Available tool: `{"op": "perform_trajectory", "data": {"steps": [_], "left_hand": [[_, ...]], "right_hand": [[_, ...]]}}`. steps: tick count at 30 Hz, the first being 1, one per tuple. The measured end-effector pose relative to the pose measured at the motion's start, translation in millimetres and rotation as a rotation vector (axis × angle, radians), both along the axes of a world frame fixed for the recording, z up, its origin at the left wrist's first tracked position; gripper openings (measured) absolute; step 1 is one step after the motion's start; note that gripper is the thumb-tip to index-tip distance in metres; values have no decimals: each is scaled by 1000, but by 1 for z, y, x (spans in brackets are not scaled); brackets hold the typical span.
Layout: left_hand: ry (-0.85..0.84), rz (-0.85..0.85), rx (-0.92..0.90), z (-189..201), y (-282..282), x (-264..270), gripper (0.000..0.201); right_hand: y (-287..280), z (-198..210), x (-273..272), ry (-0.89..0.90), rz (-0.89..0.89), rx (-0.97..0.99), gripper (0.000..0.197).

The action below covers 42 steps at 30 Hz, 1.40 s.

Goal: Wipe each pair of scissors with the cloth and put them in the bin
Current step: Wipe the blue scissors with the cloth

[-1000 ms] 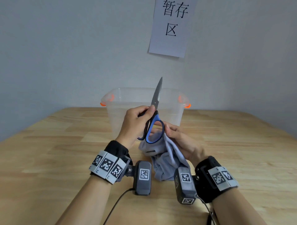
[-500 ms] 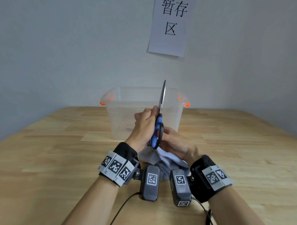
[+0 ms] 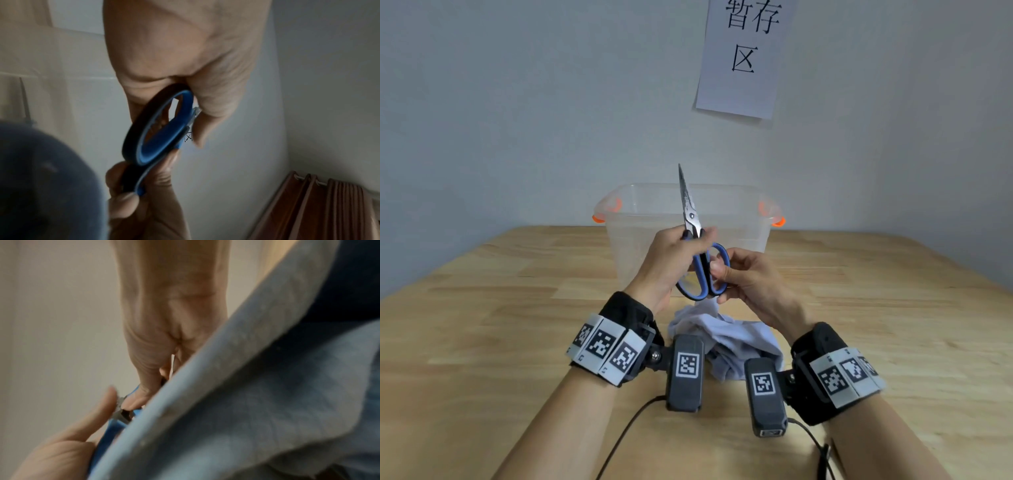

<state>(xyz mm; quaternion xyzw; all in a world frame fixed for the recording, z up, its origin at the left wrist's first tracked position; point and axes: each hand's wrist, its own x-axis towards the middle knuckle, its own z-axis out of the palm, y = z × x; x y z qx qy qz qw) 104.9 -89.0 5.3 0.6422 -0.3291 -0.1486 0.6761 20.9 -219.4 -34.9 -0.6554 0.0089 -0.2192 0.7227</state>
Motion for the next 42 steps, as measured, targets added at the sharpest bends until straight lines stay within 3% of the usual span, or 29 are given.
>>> {"op": "perform_trajectory", "data": {"steps": [3, 8, 12, 16, 20, 23, 27, 31, 35, 42], "left_hand": [[-82, 38, 45, -5, 1, 1, 10], [-96, 84, 26, -6, 2, 4, 14], [-60, 113, -13, -6, 2, 0, 21], [-69, 133, -13, -5, 3, -2, 24], [-73, 129, -24, -5, 4, -4, 22], [-63, 115, -8, -6, 3, -5, 25], [-43, 95, 0, -7, 2, -6, 28], [-46, 69, 8, -7, 1, -6, 29], [-81, 60, 33, -9, 2, -6, 29], [-74, 61, 17, -9, 1, -6, 26]], "right_hand": [[0, 0, 0, 8, -26, -29, 18], [-5, 3, -4, 90, -55, -91, 19], [-15, 4, -3, 225, -237, -126, 34], [-25, -6, -3, 427, -314, -254, 12], [-28, -17, 2, 589, -349, -432, 5], [-25, -25, 5, 658, -317, -494, 23], [-20, -29, 5, 656, -281, -494, 27], [-15, -26, 5, 649, -247, -504, 15], [-10, -29, 8, 644, -263, -546, 14], [-14, -15, 5, 329, -472, -229, 13]]}}
